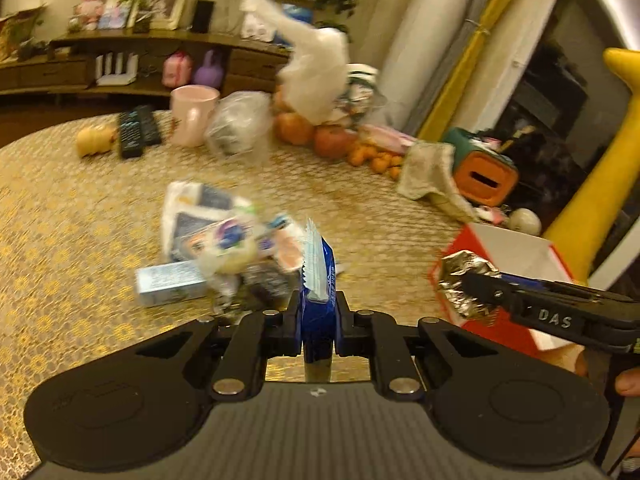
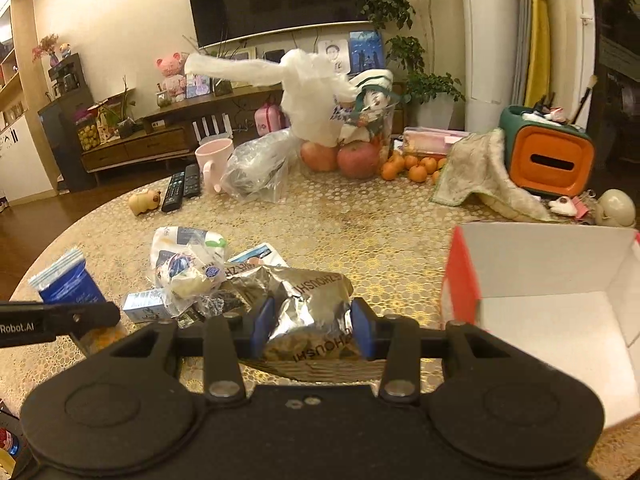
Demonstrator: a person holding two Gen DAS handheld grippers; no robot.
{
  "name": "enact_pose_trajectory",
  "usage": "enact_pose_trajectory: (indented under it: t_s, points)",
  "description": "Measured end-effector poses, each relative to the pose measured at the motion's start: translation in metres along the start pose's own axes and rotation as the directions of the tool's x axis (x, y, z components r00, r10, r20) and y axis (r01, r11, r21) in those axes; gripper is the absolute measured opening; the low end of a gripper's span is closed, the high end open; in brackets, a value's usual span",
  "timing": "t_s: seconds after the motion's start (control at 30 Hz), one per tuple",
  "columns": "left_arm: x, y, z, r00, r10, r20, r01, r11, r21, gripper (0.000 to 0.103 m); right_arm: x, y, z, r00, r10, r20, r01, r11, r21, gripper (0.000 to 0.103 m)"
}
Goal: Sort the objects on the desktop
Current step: 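Carry the blue biscuit pack and silver foil bag over the red shoebox with both tools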
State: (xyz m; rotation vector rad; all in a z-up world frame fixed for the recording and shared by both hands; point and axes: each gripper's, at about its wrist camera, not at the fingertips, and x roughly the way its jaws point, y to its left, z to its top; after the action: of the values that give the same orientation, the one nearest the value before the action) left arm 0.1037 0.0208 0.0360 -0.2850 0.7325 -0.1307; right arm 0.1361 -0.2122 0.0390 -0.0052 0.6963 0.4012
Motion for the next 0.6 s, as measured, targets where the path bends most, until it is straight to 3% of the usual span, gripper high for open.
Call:
enact_pose_trajectory:
  t_s: [0.3, 0.6]
  points:
    - [0.007, -0.059, 0.011, 0.995, -0.1, -0.022, 0.101, 0.991, 0.09, 0.013, -0.038, -0.033, 0.0, 0.999, -0.03, 0.042, 0.03, 0.999, 0.015, 0.041]
    - [0.033, -0.115, 0.018, 0.978, -0.188, -0.093, 0.2, 0.967, 0.154, 0.013, -0.06, -0.088, -0.008, 0.99, -0.128, 0.053, 0.126, 0.991, 0.051, 0.041]
